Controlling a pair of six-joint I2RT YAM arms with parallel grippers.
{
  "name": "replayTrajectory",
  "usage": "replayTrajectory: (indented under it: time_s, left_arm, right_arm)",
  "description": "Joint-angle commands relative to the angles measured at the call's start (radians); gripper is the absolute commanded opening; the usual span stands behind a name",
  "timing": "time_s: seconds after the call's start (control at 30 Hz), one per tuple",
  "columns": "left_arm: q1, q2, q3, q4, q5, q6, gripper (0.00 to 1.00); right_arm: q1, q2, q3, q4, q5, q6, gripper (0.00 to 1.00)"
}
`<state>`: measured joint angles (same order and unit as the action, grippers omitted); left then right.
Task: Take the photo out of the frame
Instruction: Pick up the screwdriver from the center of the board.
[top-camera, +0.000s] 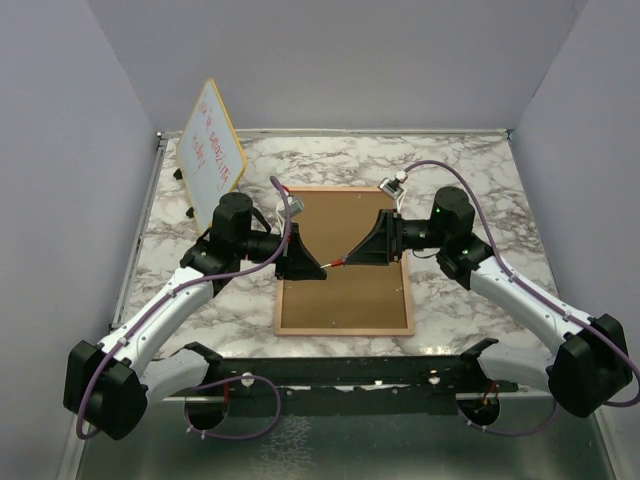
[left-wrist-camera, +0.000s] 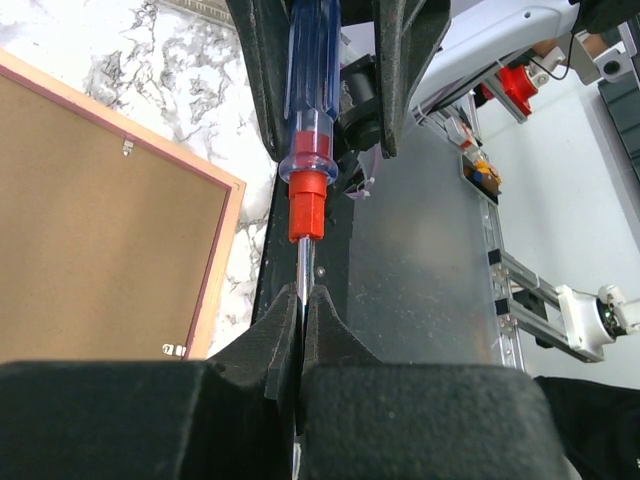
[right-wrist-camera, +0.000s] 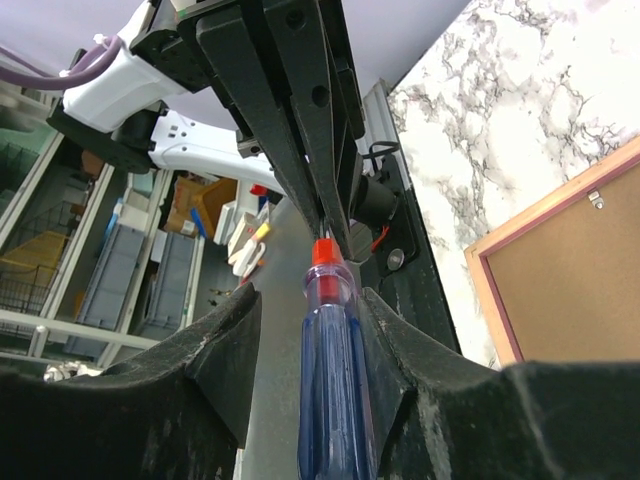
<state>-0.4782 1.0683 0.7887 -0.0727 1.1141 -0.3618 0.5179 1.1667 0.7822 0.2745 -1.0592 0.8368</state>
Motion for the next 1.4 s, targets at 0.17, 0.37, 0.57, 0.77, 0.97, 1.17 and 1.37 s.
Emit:
replayTrajectory:
  time_s: [0.17,0.37,0.57,0.77,0.97,1.17,1.37]
  left_arm:
    - [0.001,0.01,0.014,0.007,-0.021,0.007,0.0]
    - [0.001,0.004,0.009,0.016,-0.03,-0.001,0.0]
    - [0.001,0.001,0.003,0.025,-0.033,-0.008,0.0]
    - [0.001,0.001,-0.004,0.048,-0.042,-0.025,0.0]
    - [0.001,-0.005,-0.002,0.069,-0.054,-0.042,0.0]
    - [0.001,-0.005,-0.012,0.07,-0.051,-0.048,0.0]
    - [0.001,-0.009,-0.026,0.069,-0.079,-0.057,0.0]
  right_arm:
    - [0.005,-0.012,-0.001,-0.023,-0.067,-0.033,0.4]
    - [0.004,-0.006,-0.003,-0.015,-0.068,-0.031,0.45]
    - [0.005,-0.001,-0.007,0.012,-0.07,-0.014,0.42]
    - [0.005,-0.002,-0.017,0.026,-0.078,-0.006,0.4]
    - [0.006,-0.001,-0.017,0.033,-0.08,-0.001,0.3]
    - [0.005,-0.01,-0.017,0.032,-0.059,-0.004,0.14]
    - [0.005,-0.01,-0.016,0.014,-0.045,-0.016,0.01]
